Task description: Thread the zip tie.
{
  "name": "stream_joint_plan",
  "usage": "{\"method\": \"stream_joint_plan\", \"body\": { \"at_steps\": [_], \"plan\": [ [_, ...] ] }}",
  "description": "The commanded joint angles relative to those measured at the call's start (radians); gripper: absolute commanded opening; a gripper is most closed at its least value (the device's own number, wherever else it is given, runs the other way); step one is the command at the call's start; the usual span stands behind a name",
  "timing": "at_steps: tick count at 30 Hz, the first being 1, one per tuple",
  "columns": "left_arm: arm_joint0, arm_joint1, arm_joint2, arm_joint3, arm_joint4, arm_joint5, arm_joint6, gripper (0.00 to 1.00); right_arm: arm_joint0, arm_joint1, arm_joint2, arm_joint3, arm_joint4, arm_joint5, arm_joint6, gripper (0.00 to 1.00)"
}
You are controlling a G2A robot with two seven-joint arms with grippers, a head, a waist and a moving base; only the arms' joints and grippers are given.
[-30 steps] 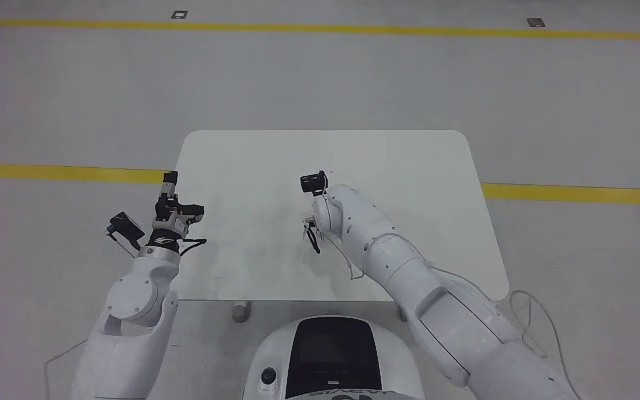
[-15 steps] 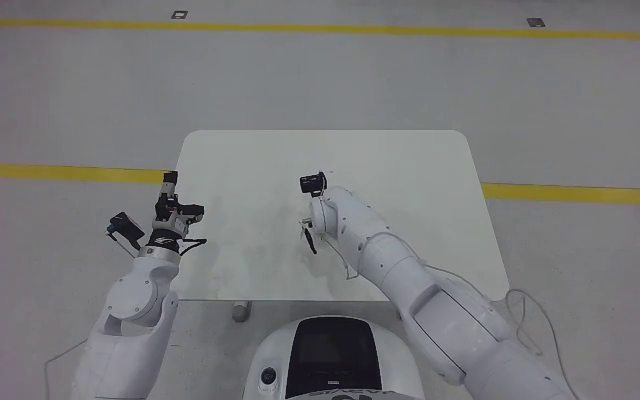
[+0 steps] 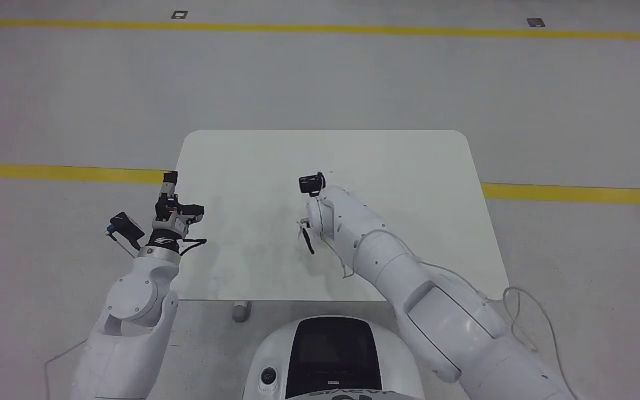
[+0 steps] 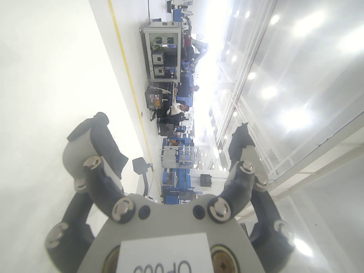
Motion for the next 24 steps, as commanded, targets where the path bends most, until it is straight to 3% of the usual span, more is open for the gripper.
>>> {"method": "stream_joint_plan", "body": {
  "at_steps": [1, 14, 24],
  "plan": [
    [0.000, 0.000, 0.000, 0.000, 0.000, 0.000, 0.000, 1.00, 0.005, -0.006, 0.001, 0.014, -0.002, 0.000, -0.002, 0.23],
    [0.000, 0.000, 0.000, 0.000, 0.000, 0.000, 0.000, 1.00, 0.035, -0.040, 0.025, 0.103, -0.002, 0.000, -0.028, 0.22],
    [0.000, 0.000, 0.000, 0.000, 0.000, 0.000, 0.000, 1.00, 0.050, -0.059, 0.039, 0.148, -0.002, 0.000, -0.044, 0.09]
  ]
}}
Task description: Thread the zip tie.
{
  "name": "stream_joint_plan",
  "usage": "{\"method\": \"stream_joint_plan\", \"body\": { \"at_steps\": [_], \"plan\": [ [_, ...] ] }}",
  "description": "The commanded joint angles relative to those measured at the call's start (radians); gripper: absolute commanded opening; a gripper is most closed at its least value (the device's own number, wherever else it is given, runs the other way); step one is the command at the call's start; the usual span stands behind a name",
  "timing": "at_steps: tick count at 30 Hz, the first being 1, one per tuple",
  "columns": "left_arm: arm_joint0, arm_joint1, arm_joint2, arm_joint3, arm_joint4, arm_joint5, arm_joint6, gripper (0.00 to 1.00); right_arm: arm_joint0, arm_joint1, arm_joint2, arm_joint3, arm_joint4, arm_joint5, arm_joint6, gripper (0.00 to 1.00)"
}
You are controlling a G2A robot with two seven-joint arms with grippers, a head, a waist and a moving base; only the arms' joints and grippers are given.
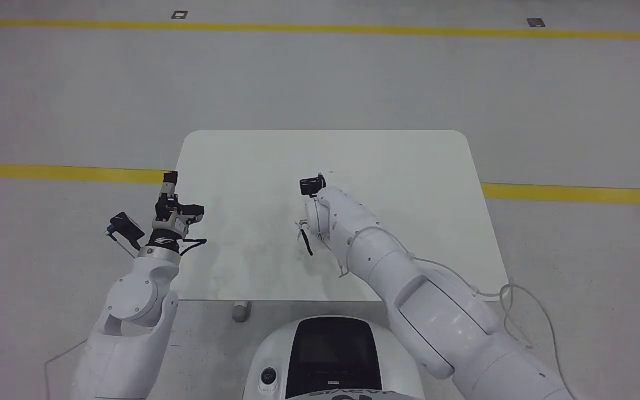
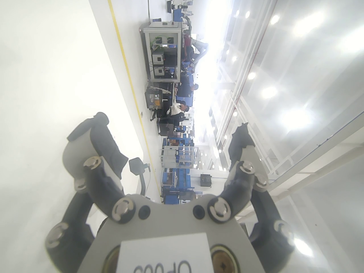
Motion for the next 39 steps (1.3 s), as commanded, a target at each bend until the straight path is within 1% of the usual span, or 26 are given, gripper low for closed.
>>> {"method": "stream_joint_plan", "body": {
  "at_steps": [1, 10, 25, 31, 35, 39],
  "plan": [
    [0.000, 0.000, 0.000, 0.000, 0.000, 0.000, 0.000, 1.00, 0.002, -0.002, 0.003, 0.006, 0.000, 0.000, -0.003, 0.08],
    [0.000, 0.000, 0.000, 0.000, 0.000, 0.000, 0.000, 1.00, 0.011, -0.011, 0.014, 0.030, 0.000, 0.000, -0.013, 0.00],
    [0.000, 0.000, 0.000, 0.000, 0.000, 0.000, 0.000, 1.00, 0.021, -0.015, 0.030, 0.041, -0.009, 0.000, -0.031, 0.00],
    [0.000, 0.000, 0.000, 0.000, 0.000, 0.000, 0.000, 1.00, 0.022, -0.011, 0.038, 0.029, -0.007, -0.001, -0.025, 0.00],
    [0.000, 0.000, 0.000, 0.000, 0.000, 0.000, 0.000, 1.00, 0.024, 0.002, 0.054, 0.017, 0.011, -0.035, -0.019, 0.00],
    [0.000, 0.000, 0.000, 0.000, 0.000, 0.000, 0.000, 1.00, 0.027, 0.021, 0.073, 0.005, 0.027, -0.080, -0.019, 0.00]
  ]
}}
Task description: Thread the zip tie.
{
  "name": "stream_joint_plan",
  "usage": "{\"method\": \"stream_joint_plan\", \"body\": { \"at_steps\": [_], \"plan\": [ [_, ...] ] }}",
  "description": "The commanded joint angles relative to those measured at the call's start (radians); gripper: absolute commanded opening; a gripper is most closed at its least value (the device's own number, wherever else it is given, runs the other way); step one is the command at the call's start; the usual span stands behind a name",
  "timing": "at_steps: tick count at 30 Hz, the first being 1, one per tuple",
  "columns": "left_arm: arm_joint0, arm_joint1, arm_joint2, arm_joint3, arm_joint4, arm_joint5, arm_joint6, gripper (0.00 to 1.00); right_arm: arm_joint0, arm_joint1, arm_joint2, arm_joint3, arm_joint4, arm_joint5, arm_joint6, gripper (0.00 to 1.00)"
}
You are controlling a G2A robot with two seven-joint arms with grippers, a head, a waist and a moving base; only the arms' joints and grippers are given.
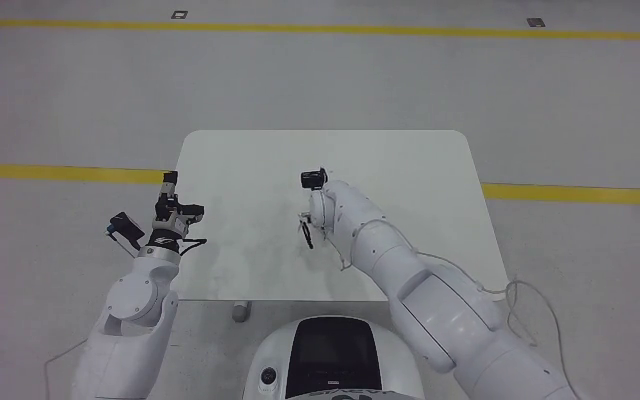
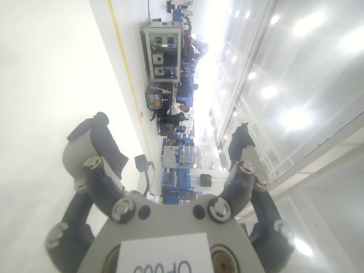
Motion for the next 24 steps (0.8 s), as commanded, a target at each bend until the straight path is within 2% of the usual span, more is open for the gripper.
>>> {"method": "stream_joint_plan", "body": {
  "at_steps": [1, 6, 13, 17, 24],
  "plan": [
    [0.000, 0.000, 0.000, 0.000, 0.000, 0.000, 0.000, 1.00, 0.000, 0.011, 0.009, -0.007, 0.005, -0.018, -0.003, 0.00],
    [0.000, 0.000, 0.000, 0.000, 0.000, 0.000, 0.000, 1.00, -0.011, 0.037, 0.029, -0.042, 0.010, -0.054, -0.005, 0.00],
    [0.000, 0.000, 0.000, 0.000, 0.000, 0.000, 0.000, 1.00, -0.058, 0.078, 0.053, -0.154, -0.009, -0.085, 0.025, 0.00],
    [0.000, 0.000, 0.000, 0.000, 0.000, 0.000, 0.000, 1.00, -0.106, 0.107, 0.072, -0.258, -0.032, -0.093, 0.063, 0.00],
    [0.000, 0.000, 0.000, 0.000, 0.000, 0.000, 0.000, 1.00, -0.242, 0.171, 0.136, -0.532, -0.092, -0.108, 0.170, 0.00]
  ]
}}
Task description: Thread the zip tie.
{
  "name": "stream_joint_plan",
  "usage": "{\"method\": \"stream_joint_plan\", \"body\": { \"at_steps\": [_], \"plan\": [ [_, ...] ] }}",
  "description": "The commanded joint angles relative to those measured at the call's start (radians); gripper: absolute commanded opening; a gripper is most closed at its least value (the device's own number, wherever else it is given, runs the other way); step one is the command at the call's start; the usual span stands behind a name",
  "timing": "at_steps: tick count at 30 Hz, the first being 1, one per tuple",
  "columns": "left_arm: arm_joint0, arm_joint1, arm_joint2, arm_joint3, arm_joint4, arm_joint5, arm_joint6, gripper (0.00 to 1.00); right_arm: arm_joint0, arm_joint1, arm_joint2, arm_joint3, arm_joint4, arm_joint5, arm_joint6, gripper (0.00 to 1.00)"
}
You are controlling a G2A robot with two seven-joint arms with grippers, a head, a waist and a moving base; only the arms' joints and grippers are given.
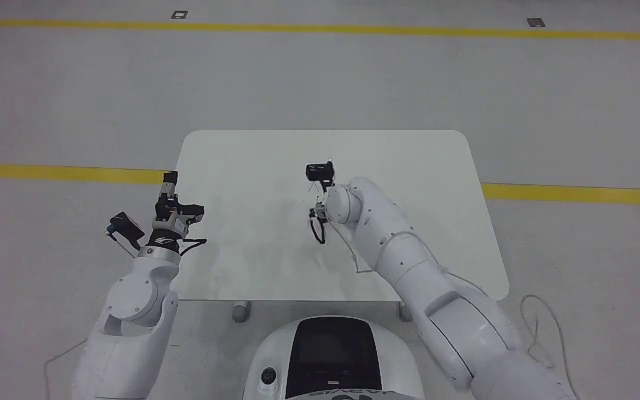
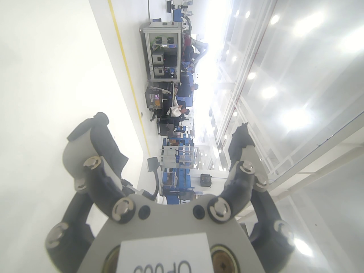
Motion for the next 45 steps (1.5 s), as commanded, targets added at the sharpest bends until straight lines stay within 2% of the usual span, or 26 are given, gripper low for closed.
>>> {"method": "stream_joint_plan", "body": {
  "at_steps": [1, 4, 11, 16, 25, 34, 39, 45],
  "plan": [
    [0.000, 0.000, 0.000, 0.000, 0.000, 0.000, 0.000, 1.00, -0.045, 0.017, 0.020, -0.090, -0.020, -0.003, 0.038, 0.00],
    [0.000, 0.000, 0.000, 0.000, 0.000, 0.000, 0.000, 1.00, -0.101, 0.038, 0.045, -0.190, -0.042, -0.014, 0.094, 0.00],
    [0.000, 0.000, 0.000, 0.000, 0.000, 0.000, 0.000, 1.00, -0.159, 0.060, 0.070, -0.288, -0.055, -0.018, 0.138, 0.00],
    [0.000, 0.000, 0.000, 0.000, 0.000, 0.000, 0.000, 1.00, -0.178, 0.069, 0.089, -0.319, -0.026, -0.056, 0.126, 0.00],
    [0.000, 0.000, 0.000, 0.000, 0.000, 0.000, 0.000, 1.00, -0.188, 0.071, 0.092, -0.321, -0.018, -0.060, 0.101, 0.00],
    [0.000, 0.000, 0.000, 0.000, 0.000, 0.000, 0.000, 1.00, -0.254, 0.097, 0.198, -0.375, 0.198, -0.201, 0.069, 0.00],
    [0.000, 0.000, 0.000, 0.000, 0.000, 0.000, 0.000, 1.00, -0.279, 0.107, 0.244, -0.378, 0.341, -0.262, 0.060, 0.00],
    [0.000, 0.000, 0.000, 0.000, 0.000, 0.000, 0.000, 1.00, -0.275, 0.113, 0.256, -0.342, 0.449, -0.291, 0.037, 0.00]
  ]
}}
